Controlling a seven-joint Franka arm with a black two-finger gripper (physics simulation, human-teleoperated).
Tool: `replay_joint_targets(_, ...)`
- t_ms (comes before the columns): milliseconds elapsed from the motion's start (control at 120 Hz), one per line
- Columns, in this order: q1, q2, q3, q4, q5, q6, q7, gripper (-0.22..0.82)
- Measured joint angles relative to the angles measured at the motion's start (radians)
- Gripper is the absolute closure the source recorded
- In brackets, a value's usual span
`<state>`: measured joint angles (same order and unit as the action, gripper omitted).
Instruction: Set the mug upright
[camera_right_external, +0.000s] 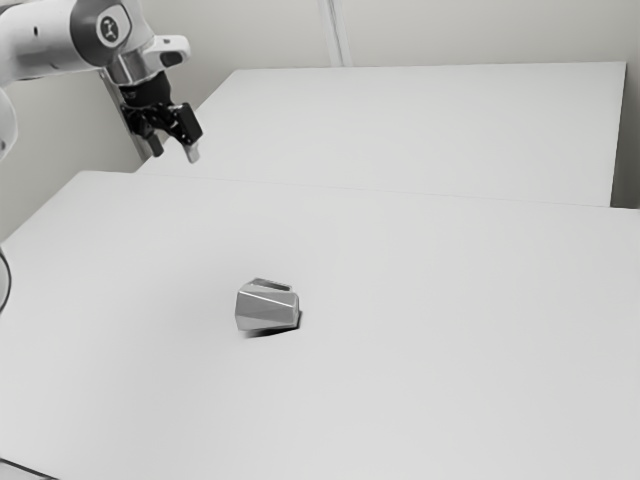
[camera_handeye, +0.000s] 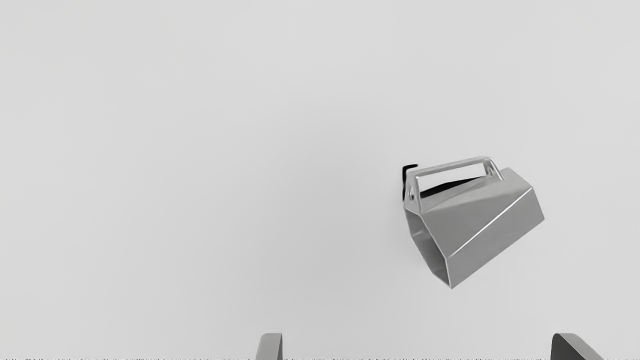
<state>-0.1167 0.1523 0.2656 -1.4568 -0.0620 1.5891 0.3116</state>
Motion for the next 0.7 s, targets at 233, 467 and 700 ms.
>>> replay_joint_targets(233,-0.022,-0.083,0.009,-0.108,-0.004,0.008,0.001,0.02)
replay_joint_targets(467,-0.056,-0.226,0.053,-0.360,-0.156,0.050,-0.019,0.02)
replay_joint_targets(700,-0.085,-0.212,0.150,-0.483,-0.387,0.097,-0.026,0.02)
